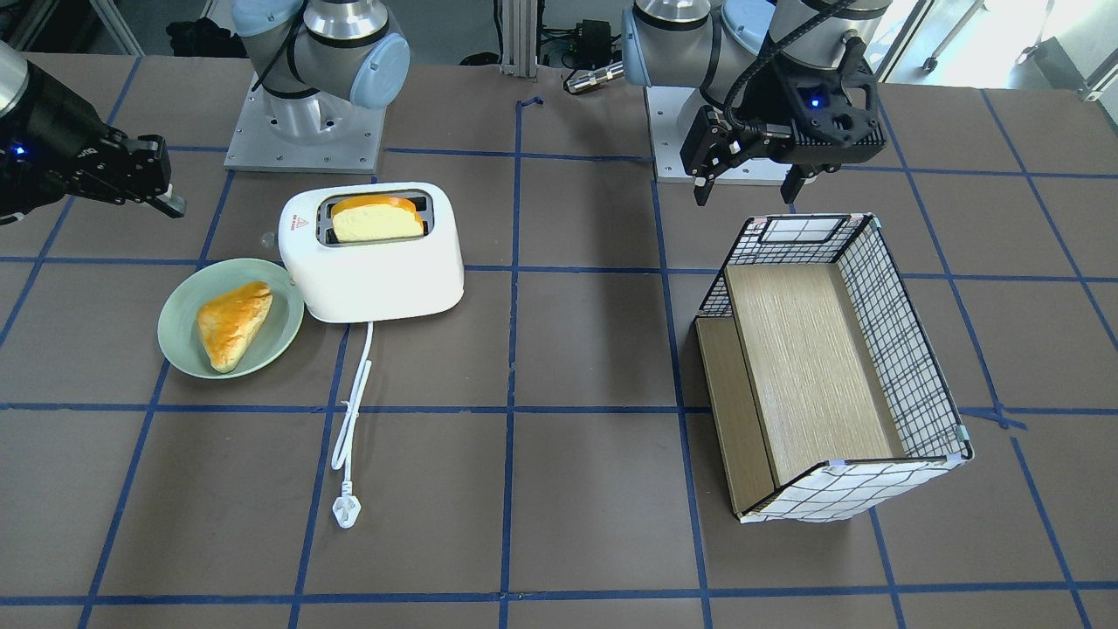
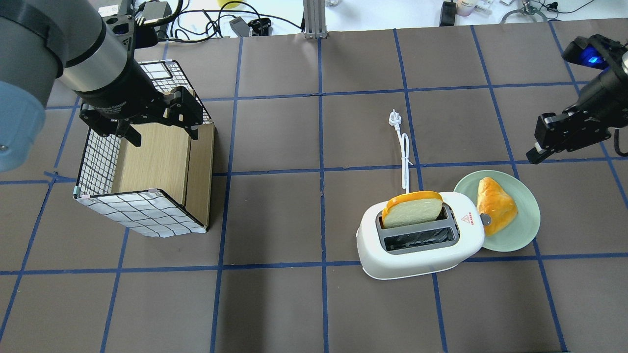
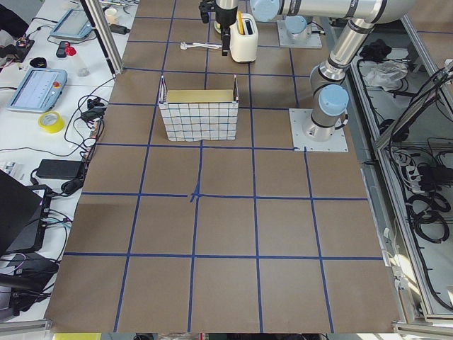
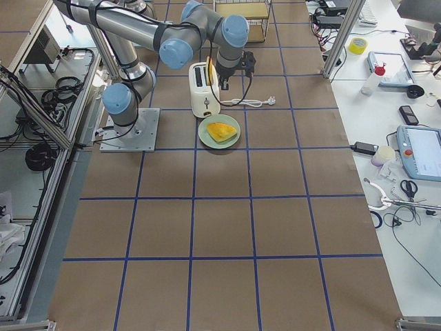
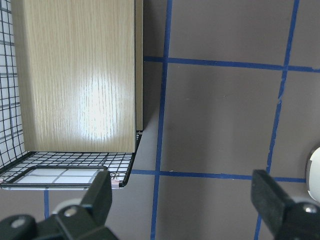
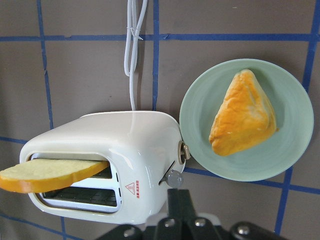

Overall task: Press toaster with right arm
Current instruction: 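Move the right gripper down toward the lever on the toaster's side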

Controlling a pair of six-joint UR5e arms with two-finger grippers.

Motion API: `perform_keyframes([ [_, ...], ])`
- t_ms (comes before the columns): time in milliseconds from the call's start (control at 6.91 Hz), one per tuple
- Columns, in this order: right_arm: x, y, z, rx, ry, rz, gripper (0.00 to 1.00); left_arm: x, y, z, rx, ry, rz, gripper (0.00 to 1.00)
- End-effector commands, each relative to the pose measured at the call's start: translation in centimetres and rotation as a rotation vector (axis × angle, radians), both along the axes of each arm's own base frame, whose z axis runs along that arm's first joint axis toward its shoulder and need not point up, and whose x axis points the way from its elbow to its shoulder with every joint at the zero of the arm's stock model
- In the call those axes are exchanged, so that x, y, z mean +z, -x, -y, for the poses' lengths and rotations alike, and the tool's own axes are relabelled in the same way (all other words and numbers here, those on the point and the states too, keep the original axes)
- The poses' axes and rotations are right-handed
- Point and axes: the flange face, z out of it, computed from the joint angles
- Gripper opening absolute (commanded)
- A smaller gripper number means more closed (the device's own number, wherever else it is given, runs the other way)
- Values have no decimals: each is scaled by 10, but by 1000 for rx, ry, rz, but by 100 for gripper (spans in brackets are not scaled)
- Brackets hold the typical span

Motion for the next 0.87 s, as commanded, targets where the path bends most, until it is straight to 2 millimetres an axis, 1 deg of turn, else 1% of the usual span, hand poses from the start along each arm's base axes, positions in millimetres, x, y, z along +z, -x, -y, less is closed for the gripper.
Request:
perform_keyframes([
  [0,-47,4,-9,20,-47,87,0,-1,0,0,0,-1,0,100],
  [145,-68,3,-8,29,-75,123,0,0,0,0,0,0,-2,100],
  [289,-86,1,-11,58,-102,150,0,0,0,0,0,0,0,100],
  [434,-103,-3,-19,70,-130,173,0,0,0,0,0,0,0,100],
  [724,-118,-8,-29,78,-159,192,0,0,0,0,0,0,0,100],
])
